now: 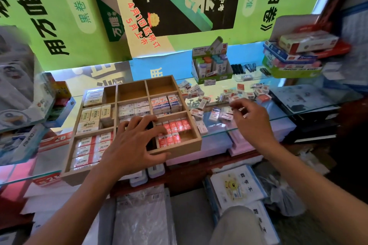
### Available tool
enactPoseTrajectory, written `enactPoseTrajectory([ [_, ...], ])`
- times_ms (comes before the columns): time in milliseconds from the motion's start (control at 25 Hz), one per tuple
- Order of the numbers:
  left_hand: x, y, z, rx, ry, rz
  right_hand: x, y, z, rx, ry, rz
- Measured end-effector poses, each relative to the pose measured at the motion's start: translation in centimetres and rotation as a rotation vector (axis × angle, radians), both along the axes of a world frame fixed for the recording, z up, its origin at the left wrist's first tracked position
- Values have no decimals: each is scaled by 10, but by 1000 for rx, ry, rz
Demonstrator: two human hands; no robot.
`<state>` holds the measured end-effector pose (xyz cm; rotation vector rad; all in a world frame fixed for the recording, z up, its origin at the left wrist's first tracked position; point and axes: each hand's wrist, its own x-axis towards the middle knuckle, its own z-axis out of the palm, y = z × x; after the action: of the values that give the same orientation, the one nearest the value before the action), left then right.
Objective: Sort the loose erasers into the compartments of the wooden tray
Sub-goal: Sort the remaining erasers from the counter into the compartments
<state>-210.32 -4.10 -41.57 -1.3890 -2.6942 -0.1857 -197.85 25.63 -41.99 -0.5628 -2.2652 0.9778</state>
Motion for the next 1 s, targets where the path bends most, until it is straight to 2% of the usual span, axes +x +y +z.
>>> enactPoseTrajectory([
  [120,-2,1,-6,46,49,-4,16,60,-15,29,-43,-201],
  [200,-3,3,-8,71,56,22,20,96,-20,4,-137,-254],
  [320,-2,3,-9,35,44,63,14,135,-24,3,-389,-148],
  [440,-2,3,-9,-2,7,97,1,148,-27,165,-592,-105],
  [520,-2,3,-8,-13,-28,113,-6,148,-28,253,-574,-115],
  [680,-2,2,-5,-7,-34,102,-8,138,-23,151,-433,-231],
  [800,-3,2,-5,-3,-48,93,-1,117,-16,252,-229,-289],
  [880,-3,2,-6,-2,-53,92,0,94,-11,284,-128,-57],
  [960,-3,2,-5,-9,-61,94,-3,70,-12,352,-205,185],
  [1000,-3,2,-5,-8,-64,94,-6,65,-15,398,-223,212],
])
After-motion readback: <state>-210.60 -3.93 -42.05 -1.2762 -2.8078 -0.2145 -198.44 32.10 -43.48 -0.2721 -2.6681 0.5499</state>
